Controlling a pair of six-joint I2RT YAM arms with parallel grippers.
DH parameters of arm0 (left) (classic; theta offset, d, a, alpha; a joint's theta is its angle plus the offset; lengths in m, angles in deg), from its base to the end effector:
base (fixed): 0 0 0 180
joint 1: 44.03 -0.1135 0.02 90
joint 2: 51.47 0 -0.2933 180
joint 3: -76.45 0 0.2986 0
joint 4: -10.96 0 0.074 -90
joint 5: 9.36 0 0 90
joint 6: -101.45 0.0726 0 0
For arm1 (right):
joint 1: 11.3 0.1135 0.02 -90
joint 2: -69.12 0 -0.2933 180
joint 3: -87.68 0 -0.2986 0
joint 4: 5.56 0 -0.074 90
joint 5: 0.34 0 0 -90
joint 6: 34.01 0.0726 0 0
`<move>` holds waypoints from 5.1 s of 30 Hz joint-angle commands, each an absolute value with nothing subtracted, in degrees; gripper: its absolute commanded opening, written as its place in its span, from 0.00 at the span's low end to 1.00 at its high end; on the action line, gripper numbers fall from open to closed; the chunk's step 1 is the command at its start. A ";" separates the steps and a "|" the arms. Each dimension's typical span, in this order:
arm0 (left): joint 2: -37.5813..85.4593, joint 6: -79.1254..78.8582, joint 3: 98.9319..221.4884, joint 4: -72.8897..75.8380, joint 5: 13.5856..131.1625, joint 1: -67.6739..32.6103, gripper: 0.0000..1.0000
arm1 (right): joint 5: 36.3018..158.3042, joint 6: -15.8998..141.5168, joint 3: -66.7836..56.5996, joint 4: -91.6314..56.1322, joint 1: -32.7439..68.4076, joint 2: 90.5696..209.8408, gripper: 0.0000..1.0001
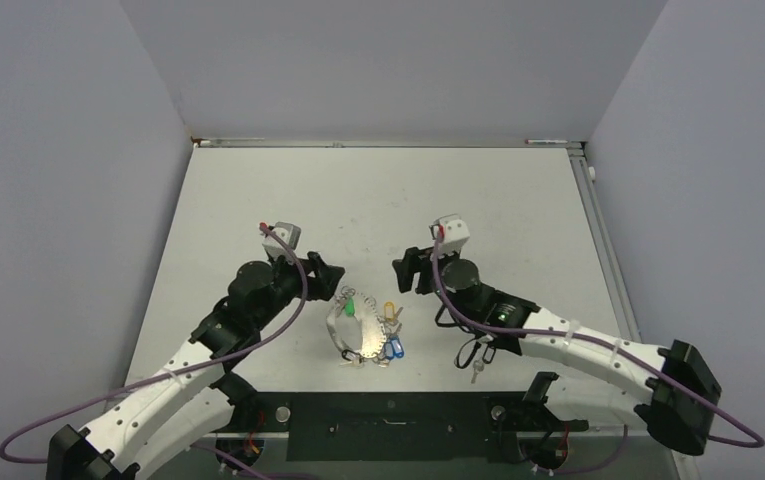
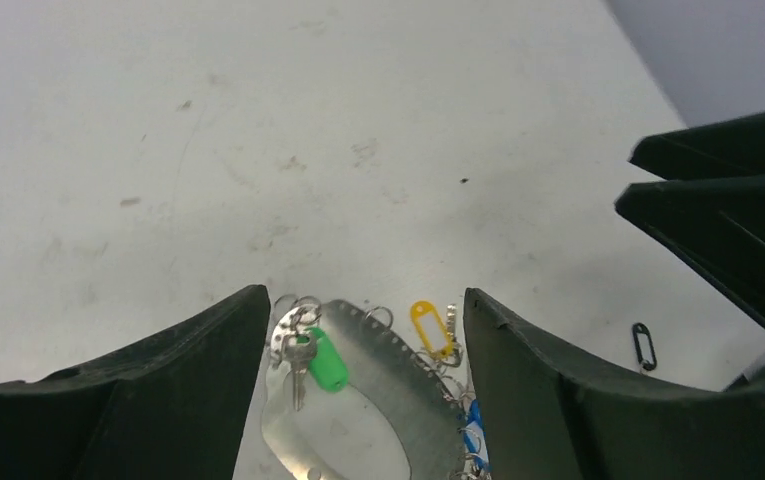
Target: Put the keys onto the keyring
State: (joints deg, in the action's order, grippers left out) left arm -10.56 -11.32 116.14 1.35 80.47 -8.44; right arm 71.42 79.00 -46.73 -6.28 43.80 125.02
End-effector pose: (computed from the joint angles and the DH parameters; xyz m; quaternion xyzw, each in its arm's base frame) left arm 0.1957 -0.1404 0.2717 0.0870 0.7658 -0.3117 0.5558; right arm 0.1844 0.2246 0.2756 -0.1138 0.7602 0.3006 0.5646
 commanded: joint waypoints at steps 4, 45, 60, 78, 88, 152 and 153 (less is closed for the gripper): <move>4.28 -26.88 124.05 -17.35 97.58 -8.18 0.62 | 65.91 85.77 -36.99 -21.47 43.63 138.67 0.64; 34.20 -31.50 127.97 -5.86 96.92 -5.56 0.09 | 69.88 83.88 -41.67 -19.55 39.00 136.52 0.63; 25.56 -6.38 136.42 -13.26 93.41 4.98 0.00 | 80.47 71.58 -52.06 -2.18 38.55 120.24 0.64; -8.88 24.96 131.88 -16.44 63.10 8.26 0.00 | 123.23 62.85 -54.03 5.32 38.80 102.06 0.53; -17.32 29.37 124.75 -9.20 52.14 8.25 0.00 | 125.97 59.75 -51.37 6.73 42.91 110.77 0.39; -21.85 26.13 118.02 -0.54 51.15 8.16 0.00 | 118.45 54.51 -50.06 8.67 46.64 120.10 0.29; -21.93 26.05 117.93 -0.54 51.58 8.15 0.00 | 116.33 55.01 -50.01 7.69 46.48 119.17 0.32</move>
State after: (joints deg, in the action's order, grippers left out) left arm -21.53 26.60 117.06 -4.27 51.05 8.37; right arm 122.90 55.11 -52.89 9.52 46.55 122.93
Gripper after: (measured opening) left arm 0.007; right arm 0.273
